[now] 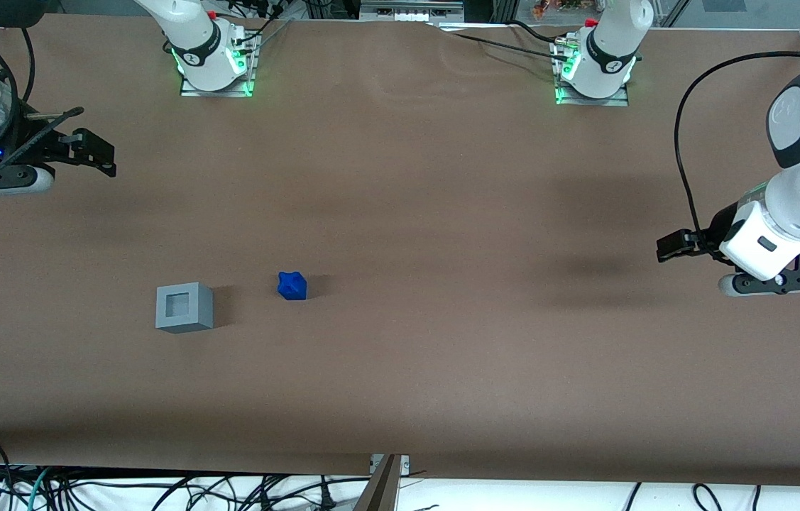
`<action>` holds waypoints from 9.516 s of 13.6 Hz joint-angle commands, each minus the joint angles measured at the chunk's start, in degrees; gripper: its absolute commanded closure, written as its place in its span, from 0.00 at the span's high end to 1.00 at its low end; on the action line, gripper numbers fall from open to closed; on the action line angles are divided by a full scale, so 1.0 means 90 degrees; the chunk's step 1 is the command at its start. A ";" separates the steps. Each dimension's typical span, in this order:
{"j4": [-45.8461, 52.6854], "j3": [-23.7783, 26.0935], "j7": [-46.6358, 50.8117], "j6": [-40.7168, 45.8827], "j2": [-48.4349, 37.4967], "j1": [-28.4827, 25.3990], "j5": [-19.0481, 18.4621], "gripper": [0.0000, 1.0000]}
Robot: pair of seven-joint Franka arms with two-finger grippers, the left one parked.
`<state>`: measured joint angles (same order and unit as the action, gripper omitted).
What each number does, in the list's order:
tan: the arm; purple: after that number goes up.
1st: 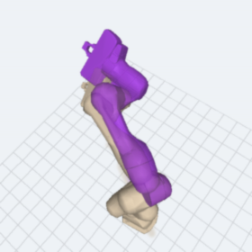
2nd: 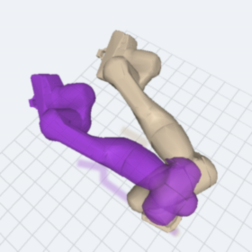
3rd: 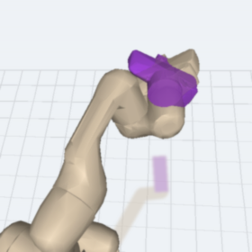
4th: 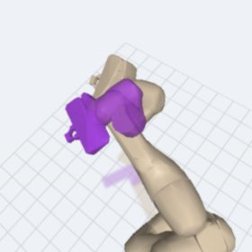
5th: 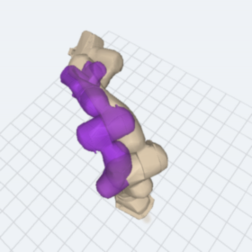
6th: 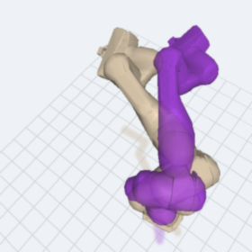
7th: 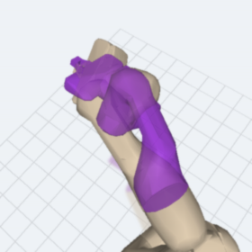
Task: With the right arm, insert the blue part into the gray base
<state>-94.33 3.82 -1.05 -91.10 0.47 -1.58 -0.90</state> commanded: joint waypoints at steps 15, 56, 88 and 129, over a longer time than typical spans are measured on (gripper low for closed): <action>0.0091 0.0083 -0.0050 0.0093 0.0065 0.0087 0.0021 0.99; -0.0056 -0.0657 0.0893 -0.3005 0.2643 -0.1788 0.0324 0.30; -0.0046 -0.1470 -0.1456 -0.3833 0.3385 -0.1094 0.1613 0.64; 0.0706 0.0620 -0.0079 0.0279 0.0533 0.0585 -0.0027 0.99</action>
<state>-88.39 8.27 -2.40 -89.30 5.93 2.53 -0.57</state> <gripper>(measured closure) 0.009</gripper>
